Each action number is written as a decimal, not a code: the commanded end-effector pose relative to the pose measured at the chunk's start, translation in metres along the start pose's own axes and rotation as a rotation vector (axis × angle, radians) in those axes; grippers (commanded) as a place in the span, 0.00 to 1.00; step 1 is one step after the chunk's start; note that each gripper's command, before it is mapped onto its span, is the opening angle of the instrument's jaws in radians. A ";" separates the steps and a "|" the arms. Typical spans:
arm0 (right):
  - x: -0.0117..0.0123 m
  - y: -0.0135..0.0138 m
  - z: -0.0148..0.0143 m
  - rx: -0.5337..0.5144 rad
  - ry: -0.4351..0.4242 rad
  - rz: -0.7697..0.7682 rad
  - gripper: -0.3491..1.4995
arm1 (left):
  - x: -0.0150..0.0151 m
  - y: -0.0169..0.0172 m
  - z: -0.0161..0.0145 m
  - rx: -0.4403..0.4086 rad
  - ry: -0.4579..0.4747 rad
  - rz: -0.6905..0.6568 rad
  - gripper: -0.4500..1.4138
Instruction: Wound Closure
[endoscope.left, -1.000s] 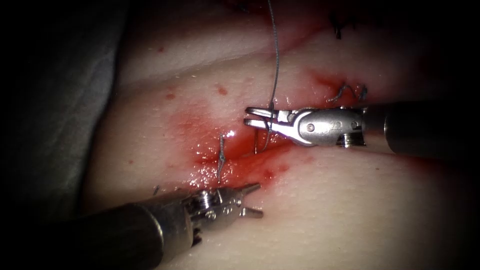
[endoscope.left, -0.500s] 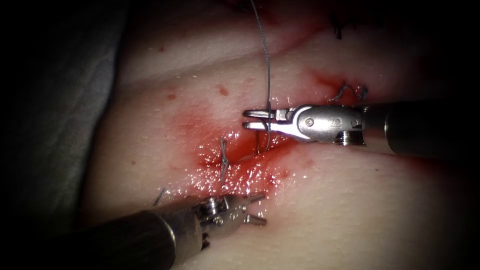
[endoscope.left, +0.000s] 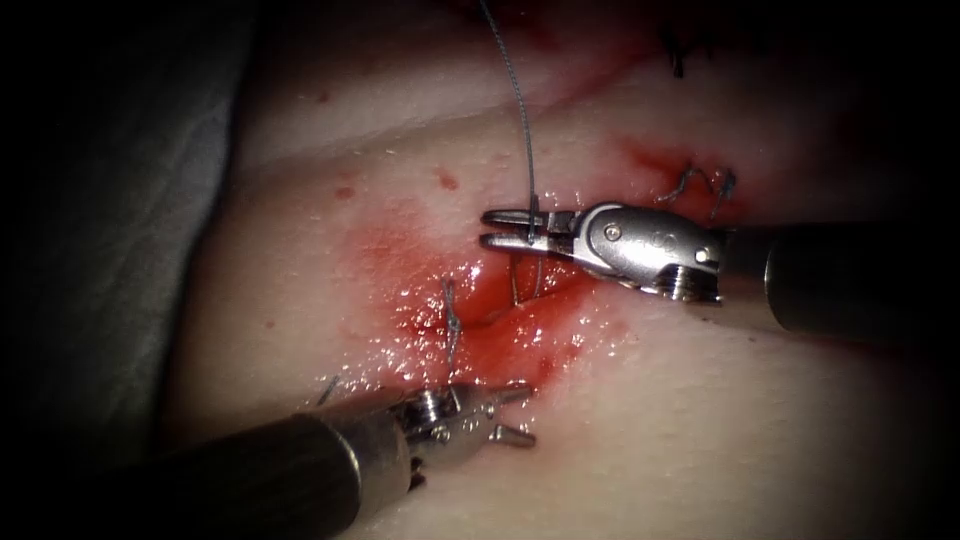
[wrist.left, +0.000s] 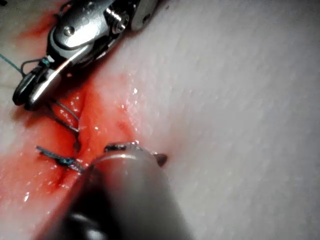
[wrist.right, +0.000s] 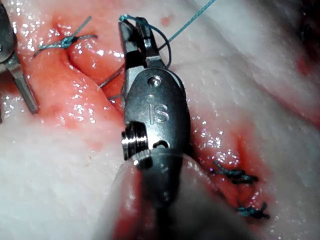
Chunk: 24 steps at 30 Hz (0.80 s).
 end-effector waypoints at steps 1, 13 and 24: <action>-0.0002 -0.0001 0.0008 -0.001 -0.002 0.009 0.00 | 0.0000 0.0001 0.0009 -0.001 -0.001 0.001 0.50; 0.0006 0.0007 0.0009 -0.008 -0.040 0.321 0.00 | -0.0006 0.0000 0.0014 0.000 -0.009 0.001 0.50; 0.0003 0.0010 0.0010 0.048 -0.115 0.659 0.00 | -0.0008 0.0001 0.0013 -0.001 -0.009 0.003 0.50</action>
